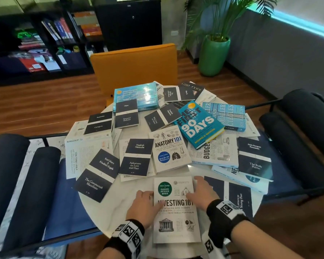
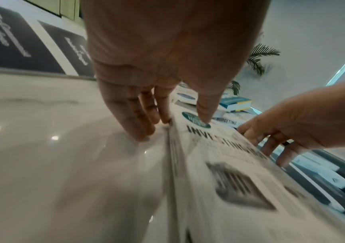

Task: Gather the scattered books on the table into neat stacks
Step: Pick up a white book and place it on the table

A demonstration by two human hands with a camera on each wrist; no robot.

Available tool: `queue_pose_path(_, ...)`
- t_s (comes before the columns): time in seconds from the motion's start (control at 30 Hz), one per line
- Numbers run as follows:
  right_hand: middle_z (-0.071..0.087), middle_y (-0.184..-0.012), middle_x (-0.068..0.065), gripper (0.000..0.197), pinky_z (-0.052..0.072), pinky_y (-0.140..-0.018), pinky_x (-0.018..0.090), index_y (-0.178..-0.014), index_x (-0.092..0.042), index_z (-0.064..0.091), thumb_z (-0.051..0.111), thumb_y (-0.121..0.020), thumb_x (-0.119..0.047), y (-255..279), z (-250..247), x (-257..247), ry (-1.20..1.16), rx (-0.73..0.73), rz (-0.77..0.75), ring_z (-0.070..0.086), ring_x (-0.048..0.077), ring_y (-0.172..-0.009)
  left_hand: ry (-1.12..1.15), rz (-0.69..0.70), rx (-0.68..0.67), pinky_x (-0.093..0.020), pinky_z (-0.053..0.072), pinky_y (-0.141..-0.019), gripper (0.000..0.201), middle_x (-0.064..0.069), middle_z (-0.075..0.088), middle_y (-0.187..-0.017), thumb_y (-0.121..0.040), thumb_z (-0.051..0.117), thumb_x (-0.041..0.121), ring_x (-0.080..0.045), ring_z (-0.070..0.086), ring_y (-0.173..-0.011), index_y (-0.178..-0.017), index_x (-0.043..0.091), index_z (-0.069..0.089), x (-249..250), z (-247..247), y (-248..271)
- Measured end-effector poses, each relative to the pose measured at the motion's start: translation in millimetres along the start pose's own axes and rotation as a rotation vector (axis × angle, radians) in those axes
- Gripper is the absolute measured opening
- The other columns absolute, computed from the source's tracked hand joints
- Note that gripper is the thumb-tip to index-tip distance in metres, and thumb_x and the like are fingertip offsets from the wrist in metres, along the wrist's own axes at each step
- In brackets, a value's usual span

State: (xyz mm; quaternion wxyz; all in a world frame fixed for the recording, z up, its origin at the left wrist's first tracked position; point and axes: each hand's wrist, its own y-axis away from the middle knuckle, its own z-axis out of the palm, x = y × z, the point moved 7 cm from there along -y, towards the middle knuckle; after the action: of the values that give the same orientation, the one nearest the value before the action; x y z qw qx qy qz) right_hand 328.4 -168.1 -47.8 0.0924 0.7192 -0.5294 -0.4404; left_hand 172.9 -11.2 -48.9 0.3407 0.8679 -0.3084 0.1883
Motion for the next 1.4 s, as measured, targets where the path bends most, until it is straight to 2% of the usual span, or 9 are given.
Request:
queue_pose_path(0.1,0.041,-0.141,0.01,0.069,0.034,-0.11,0.041,-0.143,-0.016,0.032,0.063,-0.084,-0.031,-11.6,-22.0,-17.6,0.044,0.139,-0.023,0.033,0.029,-0.135,-0.064,0.01,0.195,-0.033,0.048,-0.088,0.037,0.008,0.05,-0.114,-0.088,0.049,0.062,-0.011,0.052,-0.107,-0.102,0.03,0.059,6.1,-36.5,-16.7)
queue_pose_path(0.23,0.047,-0.137,0.011,0.063,0.039,-0.105,0.039,-0.139,-0.014,0.036,0.062,-0.086,-0.035,-40.7,-38.5,-39.5,-0.08,0.183,-0.023,0.046,0.028,-0.125,-0.184,0.119,0.424,-0.032,0.046,-0.089,0.037,0.002,0.049,-0.114,-0.086,0.059,0.053,-0.018,0.044,-0.112,-0.11,0.025,0.058,22.9,-74.8,-46.0)
queue_pose_path(0.4,0.053,-0.134,0.014,0.056,0.043,-0.098,0.035,-0.136,-0.007,0.033,0.06,-0.092,-0.03,-65.3,-33.5,-46.1,-0.362,0.152,0.067,0.054,0.031,-0.119,-0.249,-0.001,0.328,-0.043,0.035,-0.111,0.071,-0.008,0.036,-0.144,-0.074,0.066,0.06,-0.027,0.031,-0.136,-0.129,0.02,0.047,8.2,-77.9,-85.6)
queue_pose_path(0.67,0.062,-0.127,0.012,0.029,0.049,-0.099,0.048,-0.125,-0.008,0.051,0.052,-0.097,-0.013,-79.8,-15.9,-43.3,-0.621,0.16,0.084,0.059,0.029,-0.114,-0.314,-0.114,0.295,-0.045,0.034,-0.109,0.085,-0.008,0.023,-0.154,-0.062,0.067,0.07,-0.03,0.029,-0.138,-0.131,0.027,0.039,1.0,-76.1,-89.6)
queue_pose_path(0.8,0.066,-0.115,0.015,0.025,0.06,-0.064,0.029,-0.12,-0.005,0.057,0.044,-0.099,-0.002,-70.7,-18.7,-45.8,-0.865,0.056,0.061,0.065,0.028,-0.099,-0.296,-0.142,0.33,-0.047,0.034,-0.106,0.089,-0.006,0.029,-0.15,-0.056,0.063,0.072,-0.03,0.035,-0.132,-0.131,0.03,0.039,-1.2,-86.3,-81.7)
queue_pose_path(0.87,0.067,-0.113,0.017,0.027,0.059,-0.057,0.024,-0.123,-0.002,0.056,0.043,-0.099,-0.001,-66.7,-26.6,-45.7,-0.958,0.057,0.056,0.067,0.026,-0.092,-0.309,-0.154,0.338,-0.047,0.032,-0.107,0.088,-0.006,0.029,-0.151,-0.057,0.061,0.072,-0.03,0.034,-0.132,-0.132,0.03,0.038,-4.5,-89.4,-74.5)
queue_pose_path(1.0,0.069,-0.1,0.016,0.027,0.059,-0.057,0.026,-0.124,0.001,0.054,0.041,-0.1,-0.003,-59.9,-44.2,-48.4,-1.113,0.05,0.011,0.067,0.026,-0.086,-0.248,-0.184,0.341,-0.048,0.028,-0.11,0.082,-0.006,0.026,-0.153,-0.062,0.057,0.07,-0.03,0.028,-0.137,-0.132,0.033,0.037,-12.9,-91.8,-56.8)
queue_pose_path(1.23,0.066,-0.108,0.02,0.023,0.06,-0.072,0.035,-0.12,0.001,0.053,0.041,-0.101,-0.005,-39.7,-68.6,-62.7,-1.372,0.007,-0.072,0.064,0.032,-0.095,-0.148,-0.206,0.299,-0.05,0.029,-0.11,0.083,-0.005,0.026,-0.154,-0.067,0.057,0.076,-0.029,0.029,-0.138,-0.134,0.031,0.038,-22.0,-94.0,-41.6)
queue_pose_path(1.4,0.067,-0.108,0.019,0.022,0.06,-0.074,0.035,-0.112,-0.005,0.056,0.037,-0.101,-0.005,-27.4,-75.7,-74.5,-1.463,-0.057,-0.119,0.064,0.031,-0.097,-0.123,0.03,0.289,-0.037,0.027,-0.113,0.06,-0.002,0.039,-0.152,-0.09,0.04,0.065,-0.02,0.033,-0.139,-0.137,0.027,0.049,9.0,-100.2,-44.7)
